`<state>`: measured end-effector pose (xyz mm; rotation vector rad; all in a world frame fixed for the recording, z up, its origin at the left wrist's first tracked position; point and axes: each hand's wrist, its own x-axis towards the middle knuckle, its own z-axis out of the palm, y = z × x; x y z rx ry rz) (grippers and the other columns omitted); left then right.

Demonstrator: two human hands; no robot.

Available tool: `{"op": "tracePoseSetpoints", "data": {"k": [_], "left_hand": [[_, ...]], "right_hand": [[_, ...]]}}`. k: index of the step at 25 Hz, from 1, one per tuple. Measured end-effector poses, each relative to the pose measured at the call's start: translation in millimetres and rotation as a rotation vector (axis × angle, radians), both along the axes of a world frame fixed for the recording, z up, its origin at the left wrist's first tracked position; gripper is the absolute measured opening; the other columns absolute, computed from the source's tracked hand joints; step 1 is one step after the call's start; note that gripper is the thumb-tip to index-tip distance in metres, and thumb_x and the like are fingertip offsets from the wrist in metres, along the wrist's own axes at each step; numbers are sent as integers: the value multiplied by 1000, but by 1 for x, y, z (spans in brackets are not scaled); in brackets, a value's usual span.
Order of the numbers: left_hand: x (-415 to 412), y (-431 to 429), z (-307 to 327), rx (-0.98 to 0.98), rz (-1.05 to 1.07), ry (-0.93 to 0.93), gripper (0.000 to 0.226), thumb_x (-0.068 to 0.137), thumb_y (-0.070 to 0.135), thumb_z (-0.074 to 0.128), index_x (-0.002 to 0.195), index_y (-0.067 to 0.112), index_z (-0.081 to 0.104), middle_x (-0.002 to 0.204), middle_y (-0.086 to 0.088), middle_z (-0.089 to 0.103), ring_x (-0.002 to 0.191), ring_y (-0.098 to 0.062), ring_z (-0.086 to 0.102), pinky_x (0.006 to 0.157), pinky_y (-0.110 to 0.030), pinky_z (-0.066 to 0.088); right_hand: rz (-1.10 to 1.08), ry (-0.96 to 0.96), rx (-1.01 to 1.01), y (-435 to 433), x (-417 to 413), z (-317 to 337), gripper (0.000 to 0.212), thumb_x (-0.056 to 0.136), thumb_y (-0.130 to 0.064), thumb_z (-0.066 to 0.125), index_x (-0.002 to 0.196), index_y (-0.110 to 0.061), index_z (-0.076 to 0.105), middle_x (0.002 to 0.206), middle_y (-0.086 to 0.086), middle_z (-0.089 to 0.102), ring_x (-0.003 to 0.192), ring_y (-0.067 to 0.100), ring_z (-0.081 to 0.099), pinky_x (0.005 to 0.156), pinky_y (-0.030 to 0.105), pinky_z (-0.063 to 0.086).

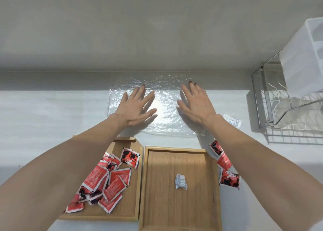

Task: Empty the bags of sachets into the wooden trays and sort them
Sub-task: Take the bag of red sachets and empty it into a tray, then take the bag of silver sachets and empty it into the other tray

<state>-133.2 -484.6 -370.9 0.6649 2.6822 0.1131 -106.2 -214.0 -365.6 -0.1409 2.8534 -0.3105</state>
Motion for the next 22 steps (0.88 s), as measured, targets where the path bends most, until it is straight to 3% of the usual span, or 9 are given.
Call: {"op": "tracePoseSetpoints", "data": {"k": [4, 9, 14, 19, 22], "left_hand": [[22, -1, 39, 111, 26, 102, 69, 96, 65, 19, 156, 30, 11, 164, -11, 9, 150, -29, 14, 120, -50, 14], [56, 3, 107, 223, -34, 241, 72, 94, 63, 16, 153, 21, 24, 159, -14, 26, 146, -31, 24, 118, -46, 23], [89, 22, 175, 354, -128, 352, 71, 94, 60, 20, 150, 18, 33, 156, -14, 34, 143, -30, 31, 116, -44, 27], [116, 56, 228, 420, -293, 431, 70, 94, 58, 23, 145, 14, 41, 149, -16, 43, 139, -33, 38, 113, -45, 30], [125, 88, 256, 451, -380, 475, 67, 96, 56, 25, 144, 12, 40, 146, -16, 45, 137, -33, 39, 112, -46, 31]], "right_hand": [[9, 115, 18, -7, 27, 43, 65, 102, -50, 30, 156, -18, 16, 161, 18, 21, 150, 32, 15, 122, 42, 11], [-31, 241, 58, -15, 70, 114, 64, 101, -49, 31, 156, -18, 20, 160, 19, 23, 149, 34, 18, 122, 44, 14], [-133, 429, 89, -21, 116, 180, 68, 95, -53, 30, 147, -12, 41, 145, 26, 44, 138, 42, 39, 114, 51, 30], [-256, 539, 139, 3, 161, 239, 62, 99, -49, 38, 151, -15, 31, 152, 24, 36, 142, 38, 31, 117, 49, 23], [-321, 587, 142, 30, 189, 260, 64, 96, -52, 33, 149, -16, 33, 149, 24, 39, 140, 38, 33, 116, 49, 25]]}}
